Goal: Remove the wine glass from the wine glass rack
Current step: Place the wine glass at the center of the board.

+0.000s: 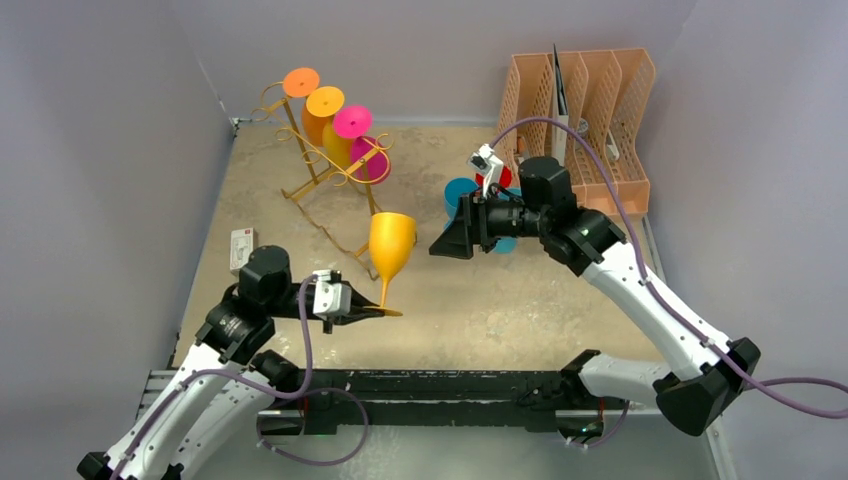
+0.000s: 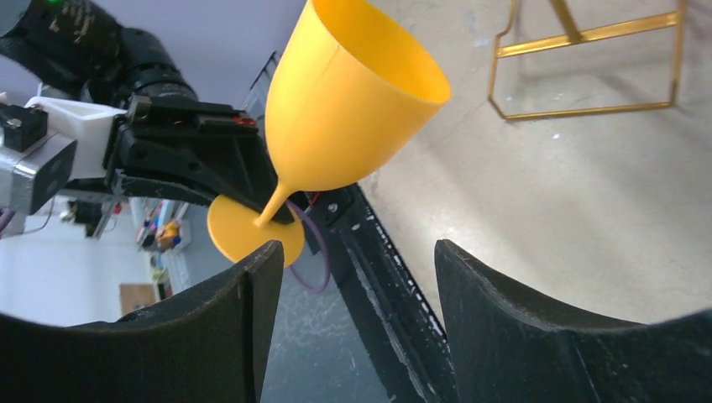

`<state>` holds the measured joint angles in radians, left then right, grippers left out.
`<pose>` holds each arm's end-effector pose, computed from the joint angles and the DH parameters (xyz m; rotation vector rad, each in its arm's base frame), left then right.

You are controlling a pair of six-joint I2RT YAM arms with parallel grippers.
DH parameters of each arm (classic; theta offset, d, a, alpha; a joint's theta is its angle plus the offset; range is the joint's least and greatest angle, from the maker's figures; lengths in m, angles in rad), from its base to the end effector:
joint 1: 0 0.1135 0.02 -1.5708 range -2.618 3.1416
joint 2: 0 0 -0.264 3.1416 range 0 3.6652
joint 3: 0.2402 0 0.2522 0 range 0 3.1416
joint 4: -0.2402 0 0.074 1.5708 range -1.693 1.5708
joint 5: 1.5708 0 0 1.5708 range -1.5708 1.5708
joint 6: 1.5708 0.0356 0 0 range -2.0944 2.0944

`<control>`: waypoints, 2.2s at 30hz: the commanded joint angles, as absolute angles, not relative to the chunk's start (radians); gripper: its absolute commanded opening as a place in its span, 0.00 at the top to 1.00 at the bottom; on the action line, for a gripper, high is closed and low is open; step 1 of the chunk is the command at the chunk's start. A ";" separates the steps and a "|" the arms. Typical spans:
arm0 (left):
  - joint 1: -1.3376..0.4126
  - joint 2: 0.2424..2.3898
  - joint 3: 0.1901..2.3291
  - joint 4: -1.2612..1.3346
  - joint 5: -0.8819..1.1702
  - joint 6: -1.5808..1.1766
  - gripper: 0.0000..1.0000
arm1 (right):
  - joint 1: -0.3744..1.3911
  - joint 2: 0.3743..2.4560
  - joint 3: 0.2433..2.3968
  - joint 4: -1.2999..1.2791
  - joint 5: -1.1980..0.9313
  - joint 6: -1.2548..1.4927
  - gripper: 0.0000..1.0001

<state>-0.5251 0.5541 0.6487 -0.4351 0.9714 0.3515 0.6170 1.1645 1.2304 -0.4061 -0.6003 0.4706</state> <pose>0.0912 -0.0868 0.3039 1.3457 1.3192 -1.0367 0.1952 0.1631 0.3975 -0.5895 1.9858 1.2760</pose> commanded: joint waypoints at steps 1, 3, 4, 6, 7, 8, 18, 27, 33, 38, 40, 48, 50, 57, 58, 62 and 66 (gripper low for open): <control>-0.528 0.574 0.657 -0.442 1.093 0.496 1.00 | 0.620 1.187 1.275 -0.339 -0.720 0.451 0.31; -0.528 0.583 0.668 -0.506 1.146 0.549 1.00 | 0.621 1.194 1.290 -0.342 -0.723 0.441 0.30; -0.529 0.583 0.674 -0.543 1.182 0.591 1.00 | 0.620 1.193 1.304 -0.366 -0.705 0.415 0.30; -0.528 0.574 0.664 -0.555 1.221 0.600 1.00 | 0.620 1.182 1.328 -0.414 -0.648 0.365 0.30; -0.528 0.567 0.655 -0.543 1.234 0.590 1.00 | 0.620 1.176 1.334 -0.421 -0.635 0.349 0.29; -0.529 0.560 0.649 -0.536 1.239 0.587 1.00 | 0.621 1.175 1.340 -0.420 -0.642 0.342 0.29; -0.529 0.564 0.641 -0.532 1.300 0.587 1.00 | 0.621 1.260 1.374 -0.355 -0.853 0.443 0.31; -0.528 0.558 0.631 -0.500 1.310 0.560 1.00 | 0.637 1.306 1.364 -0.325 -0.965 0.551 0.42; -0.528 0.572 0.632 -0.498 1.314 0.557 1.00 | 0.660 1.332 1.359 -0.284 -1.013 0.617 0.53; -0.528 0.571 0.630 -0.500 1.307 0.558 1.00 | 0.677 1.356 1.364 -0.308 -1.031 0.614 0.57; -0.529 0.571 0.630 -0.503 1.300 0.558 1.00 | 0.678 1.348 1.358 -0.298 -1.022 0.613 0.60; -0.528 0.579 0.630 -0.509 1.292 0.558 1.00 | 0.683 1.337 1.344 -0.289 -1.065 0.615 0.78; -0.528 0.584 0.632 -0.510 1.292 0.557 1.00 | 0.684 1.331 1.337 -0.280 -1.082 0.613 0.80; -0.528 0.587 0.631 -0.508 1.287 0.556 1.00 | 0.688 1.319 1.332 -0.322 -1.103 0.577 0.90; -0.527 0.588 0.630 -0.508 1.286 0.556 1.00 | 0.689 1.318 1.331 -0.331 -1.103 0.569 0.94; -0.527 0.591 0.630 -0.508 1.281 0.555 1.00 | 0.688 1.312 1.330 -0.358 -1.092 0.545 1.00; -0.528 0.590 0.628 -0.505 1.279 0.550 0.97 | 0.688 1.306 1.329 -0.362 -1.097 0.536 1.00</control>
